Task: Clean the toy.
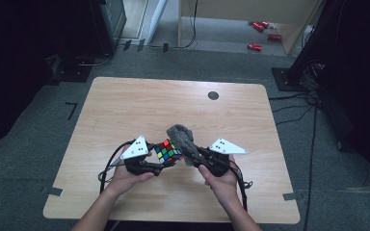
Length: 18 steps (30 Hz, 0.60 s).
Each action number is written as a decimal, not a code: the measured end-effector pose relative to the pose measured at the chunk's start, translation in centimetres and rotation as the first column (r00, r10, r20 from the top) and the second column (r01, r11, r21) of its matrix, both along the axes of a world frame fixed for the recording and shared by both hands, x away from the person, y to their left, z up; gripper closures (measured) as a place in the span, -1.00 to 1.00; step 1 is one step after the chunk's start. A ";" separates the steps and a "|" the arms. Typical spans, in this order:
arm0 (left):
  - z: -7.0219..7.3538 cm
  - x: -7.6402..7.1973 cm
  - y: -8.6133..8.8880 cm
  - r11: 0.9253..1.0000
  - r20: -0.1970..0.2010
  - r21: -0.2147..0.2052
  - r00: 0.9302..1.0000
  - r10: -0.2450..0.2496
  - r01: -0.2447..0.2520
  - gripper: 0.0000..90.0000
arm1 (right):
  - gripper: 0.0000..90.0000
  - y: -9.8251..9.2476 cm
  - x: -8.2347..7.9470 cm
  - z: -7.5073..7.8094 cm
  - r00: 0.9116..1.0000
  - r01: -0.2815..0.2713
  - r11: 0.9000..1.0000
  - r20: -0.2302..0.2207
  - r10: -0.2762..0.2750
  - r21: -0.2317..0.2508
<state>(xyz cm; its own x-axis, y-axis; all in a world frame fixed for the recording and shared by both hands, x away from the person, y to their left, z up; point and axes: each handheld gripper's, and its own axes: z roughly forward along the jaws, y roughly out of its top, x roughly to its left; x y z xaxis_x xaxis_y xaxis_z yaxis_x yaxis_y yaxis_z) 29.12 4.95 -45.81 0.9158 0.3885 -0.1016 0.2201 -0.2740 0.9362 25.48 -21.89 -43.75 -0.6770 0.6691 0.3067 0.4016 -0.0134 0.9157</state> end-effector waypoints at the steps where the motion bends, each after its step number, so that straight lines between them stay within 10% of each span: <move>1: 0.0 0.0 0.0 1.000 -0.001 0.002 1.000 0.002 -0.002 -0.24 | 0.62 0.1 -0.2 0.2 1.000 -0.005 1.000 0.006 0.005 0.000; 18: -0.2 -0.1 -0.5 0.999 0.004 0.042 1.000 -0.015 0.014 -0.24 | 0.61 0.8 -0.7 0.9 0.999 -0.041 0.999 0.036 0.041 0.006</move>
